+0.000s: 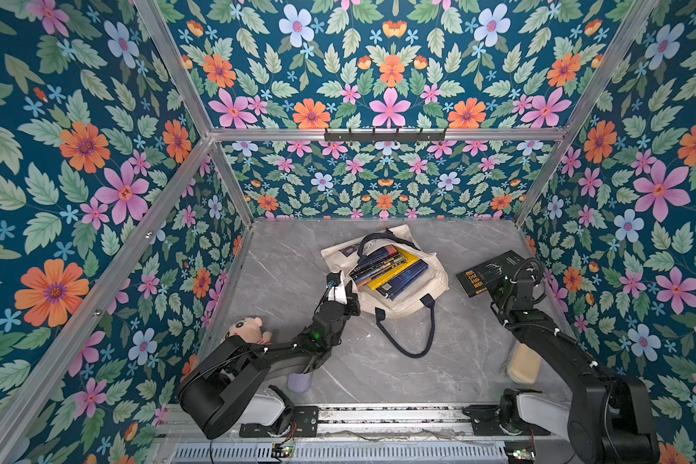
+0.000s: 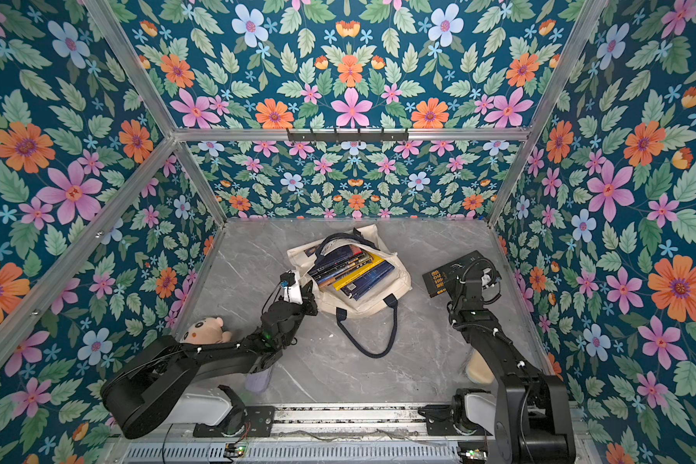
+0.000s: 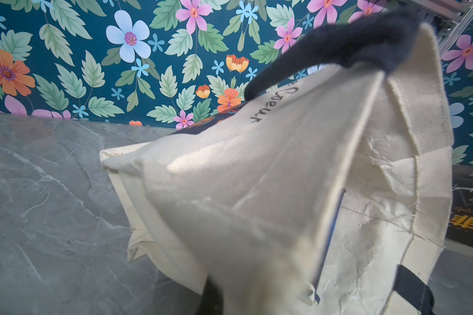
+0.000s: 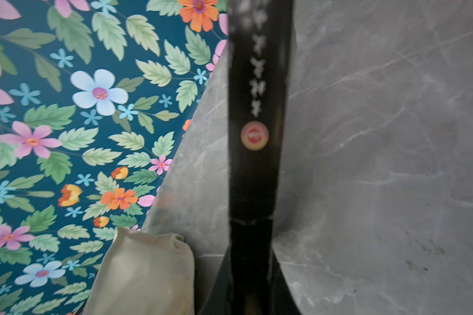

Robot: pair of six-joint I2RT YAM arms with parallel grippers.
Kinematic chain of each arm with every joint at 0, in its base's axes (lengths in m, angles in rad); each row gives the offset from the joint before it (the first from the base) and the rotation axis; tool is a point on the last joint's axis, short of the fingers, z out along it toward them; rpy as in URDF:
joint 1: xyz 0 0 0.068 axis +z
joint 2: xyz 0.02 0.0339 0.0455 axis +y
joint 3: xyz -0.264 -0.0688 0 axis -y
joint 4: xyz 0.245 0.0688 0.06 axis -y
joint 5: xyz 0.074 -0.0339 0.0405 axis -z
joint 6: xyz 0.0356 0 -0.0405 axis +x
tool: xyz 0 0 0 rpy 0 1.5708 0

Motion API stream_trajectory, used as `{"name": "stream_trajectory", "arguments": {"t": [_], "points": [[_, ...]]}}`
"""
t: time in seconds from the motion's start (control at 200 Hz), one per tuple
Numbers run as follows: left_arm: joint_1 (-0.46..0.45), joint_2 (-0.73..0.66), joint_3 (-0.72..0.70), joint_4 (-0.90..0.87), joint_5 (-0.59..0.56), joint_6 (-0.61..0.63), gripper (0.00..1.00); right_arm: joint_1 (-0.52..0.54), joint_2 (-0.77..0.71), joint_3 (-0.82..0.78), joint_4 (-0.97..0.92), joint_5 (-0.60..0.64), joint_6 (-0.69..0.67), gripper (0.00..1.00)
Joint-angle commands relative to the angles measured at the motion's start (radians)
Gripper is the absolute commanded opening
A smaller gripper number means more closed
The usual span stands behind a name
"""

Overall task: Take out the books from the canvas bag
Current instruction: Place the book at the center of the board.

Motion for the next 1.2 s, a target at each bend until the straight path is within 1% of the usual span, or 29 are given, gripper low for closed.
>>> {"name": "stream_trajectory", "arguments": {"t": [0.0, 0.075, 0.23, 0.335, 0.51, 0.62, 0.775, 0.88, 0.89, 0.92, 1.055, 1.195], "points": [[0.001, -0.007, 0.000, -0.001, -0.011, 0.018, 0.00, 0.001, 0.047, -0.022, 0.129, 0.066, 0.116, 0.00], [0.001, -0.007, 0.000, -0.002, -0.011, 0.017, 0.00, 0.001, 0.091, -0.035, 0.123, 0.077, 0.156, 0.00], [0.001, -0.007, 0.000, -0.002, -0.006, 0.020, 0.00, 0.001, 0.208, -0.021, 0.117, 0.041, 0.243, 0.00], [0.001, -0.008, 0.000, -0.002, -0.007, 0.021, 0.00, 0.001, 0.286, 0.033, 0.095, 0.020, 0.256, 0.00], [0.001, -0.010, -0.001, -0.003, -0.007, 0.024, 0.00, 0.001, 0.392, 0.104, 0.089, 0.024, 0.265, 0.00], [0.001, -0.006, 0.002, -0.003, -0.007, 0.026, 0.00, 0.001, 0.444, 0.149, 0.093, -0.020, 0.270, 0.00], [0.002, -0.008, 0.003, -0.004, -0.007, 0.029, 0.00, 0.001, 0.476, 0.151, 0.096, -0.058, 0.273, 0.31], [0.002, -0.016, 0.002, -0.006, -0.006, 0.029, 0.00, 0.001, 0.464, 0.119, 0.094, -0.074, 0.273, 0.51], [0.001, -0.016, 0.002, -0.006, -0.005, 0.029, 0.00, 0.001, 0.435, 0.118, 0.090, -0.074, 0.272, 0.53], [0.001, -0.016, 0.001, -0.005, -0.004, 0.029, 0.00, 0.001, 0.411, 0.110, 0.075, -0.077, 0.267, 0.58], [0.001, -0.010, 0.004, -0.006, -0.001, 0.026, 0.00, 0.005, 0.334, 0.096, -0.009, -0.071, 0.233, 0.74], [0.002, -0.011, 0.004, -0.006, 0.002, 0.026, 0.00, 0.016, 0.231, 0.074, -0.071, -0.040, 0.205, 0.84]]}}
